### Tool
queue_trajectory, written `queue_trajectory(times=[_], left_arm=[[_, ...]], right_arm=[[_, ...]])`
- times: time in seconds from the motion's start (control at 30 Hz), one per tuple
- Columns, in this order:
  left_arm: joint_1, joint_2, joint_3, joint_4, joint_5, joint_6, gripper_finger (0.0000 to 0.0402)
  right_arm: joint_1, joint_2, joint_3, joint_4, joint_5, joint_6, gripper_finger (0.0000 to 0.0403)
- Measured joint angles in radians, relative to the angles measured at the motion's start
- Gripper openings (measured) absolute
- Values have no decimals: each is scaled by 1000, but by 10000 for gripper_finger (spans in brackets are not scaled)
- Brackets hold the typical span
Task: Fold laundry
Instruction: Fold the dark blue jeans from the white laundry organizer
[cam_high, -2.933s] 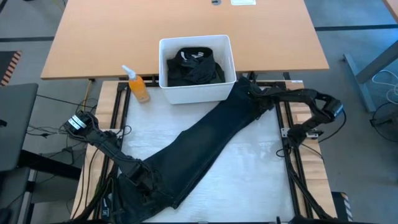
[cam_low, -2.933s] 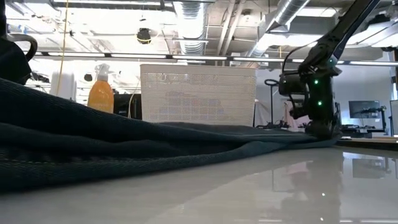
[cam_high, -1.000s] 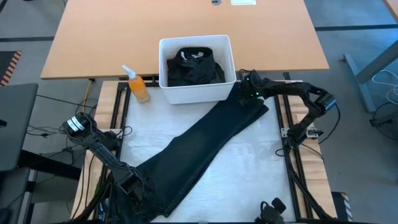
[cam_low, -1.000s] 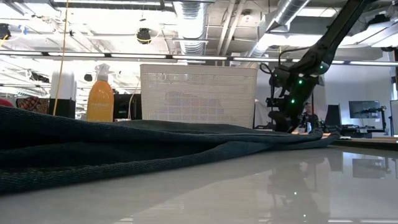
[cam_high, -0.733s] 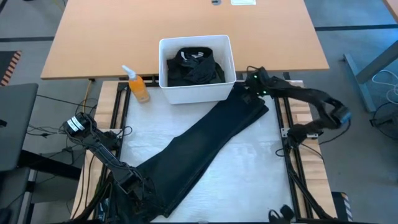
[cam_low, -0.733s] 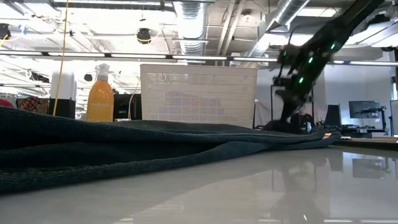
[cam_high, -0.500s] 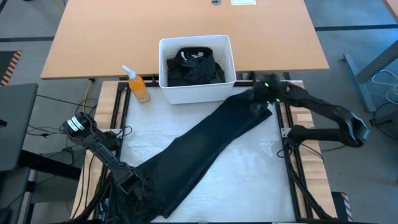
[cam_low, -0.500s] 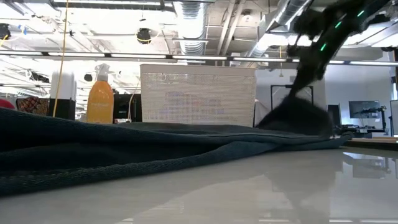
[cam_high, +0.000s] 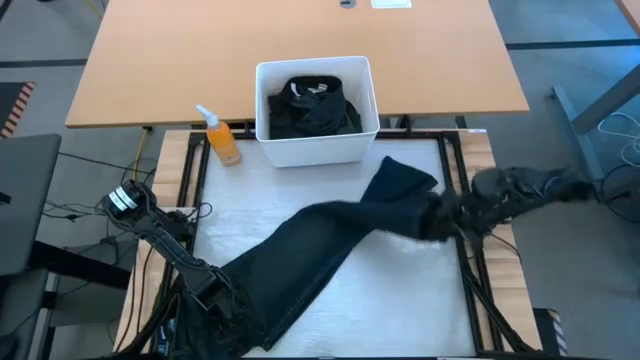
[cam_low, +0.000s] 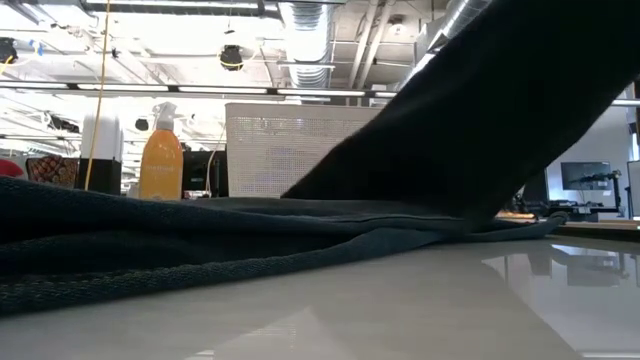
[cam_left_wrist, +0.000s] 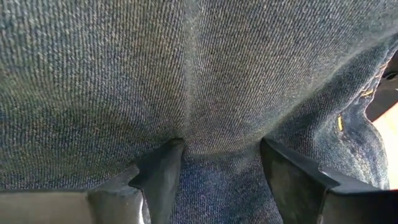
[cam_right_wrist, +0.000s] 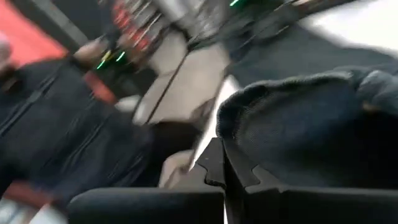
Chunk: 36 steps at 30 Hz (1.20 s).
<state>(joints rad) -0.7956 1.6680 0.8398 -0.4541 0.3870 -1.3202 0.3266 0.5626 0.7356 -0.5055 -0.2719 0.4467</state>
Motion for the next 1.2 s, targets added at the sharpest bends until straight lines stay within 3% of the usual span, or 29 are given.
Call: queue_trajectory(times=[0.23,0.33,0.47,0.67,0.87,1.03,1.13,1.2], left_arm=[[0,0,0,0,-7,-1,217],[0,0,0,0,1,-7,217],[1,0,0,0,21,14,217],[4,0,0,-3,32,48,217],[4,0,0,-3,32,40,217],[4,0,0,-3,30,25,217],[3,0,0,-3,24,25,217],[3,0,0,-4,23,26,217]], right_arm=[[485,177,-73,289,93,36,9],[614,287,-73,379,162,85,9],[704,384,-73,493,249,158,9],[779,404,-73,519,396,202,10],[748,390,-72,187,477,497,46],[705,393,-73,-183,422,855,93],[677,384,-73,-246,341,871,126],[652,367,-73,-252,329,800,146]])
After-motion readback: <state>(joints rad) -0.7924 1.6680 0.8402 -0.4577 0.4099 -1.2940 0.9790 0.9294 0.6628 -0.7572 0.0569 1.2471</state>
